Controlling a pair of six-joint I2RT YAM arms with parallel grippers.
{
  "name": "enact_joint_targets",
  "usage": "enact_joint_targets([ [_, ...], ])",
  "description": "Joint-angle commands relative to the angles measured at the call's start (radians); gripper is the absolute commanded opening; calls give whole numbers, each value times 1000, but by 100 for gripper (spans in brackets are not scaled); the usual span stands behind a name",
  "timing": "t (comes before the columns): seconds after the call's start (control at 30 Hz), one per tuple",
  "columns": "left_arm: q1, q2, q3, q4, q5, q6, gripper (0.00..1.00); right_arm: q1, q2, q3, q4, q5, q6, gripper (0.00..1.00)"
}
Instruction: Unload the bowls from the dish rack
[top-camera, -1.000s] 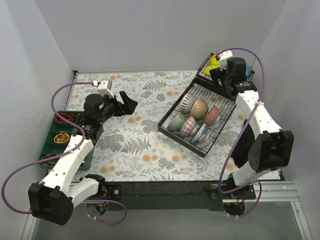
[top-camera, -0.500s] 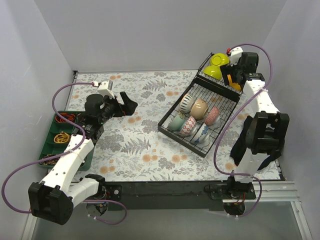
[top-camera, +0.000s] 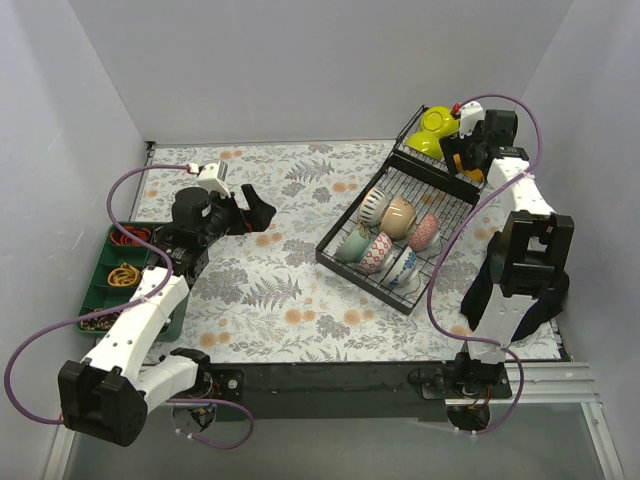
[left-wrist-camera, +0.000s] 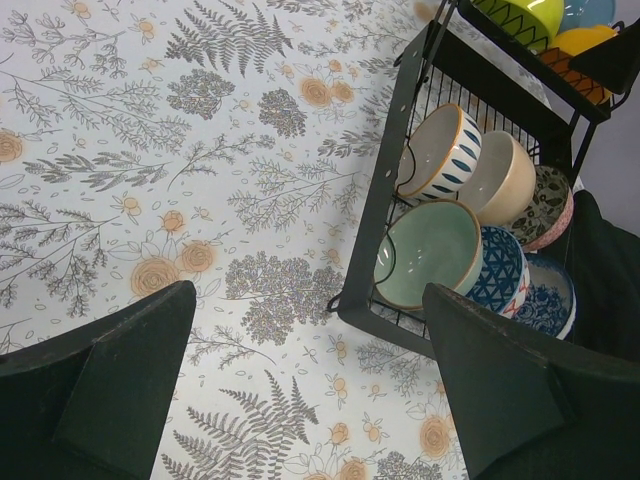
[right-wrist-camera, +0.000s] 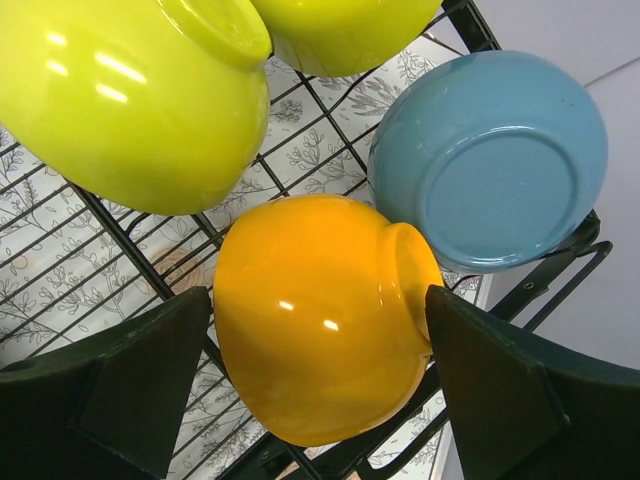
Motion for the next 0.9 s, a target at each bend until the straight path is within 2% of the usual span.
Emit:
enact_joint_targets([
  [0.0, -4, 0, 19, -5, 14, 0, 98, -1, 3, 41, -19, -70, -22, 90],
  [0.23, -4, 6, 17, -2, 28, -6, 98, -2, 0, 32, -34, -77, -27, 75],
  [0.4, -2, 9, 17, 0, 34, -6, 98, 3, 0, 17, -40, -46, -45, 77],
  [0.47, -4, 9, 17, 2, 34, -7, 98, 9, -3, 12, -39, -35, -51, 85],
  [0.6, -2, 12, 17, 0, 45, -7, 98, 19, 2, 9, -51, -3, -64, 88],
  [0.7, -4, 12, 17, 0, 48, -9, 98, 27, 5, 7, -57, 6, -74, 88],
  [0.8, -4, 12, 17, 0, 48, -10, 98, 33, 16, 17, -63, 17, -67, 85],
  [0.87, -4, 12, 19, 2, 52, -9, 98, 36, 26, 30, -74, 32, -62, 79],
])
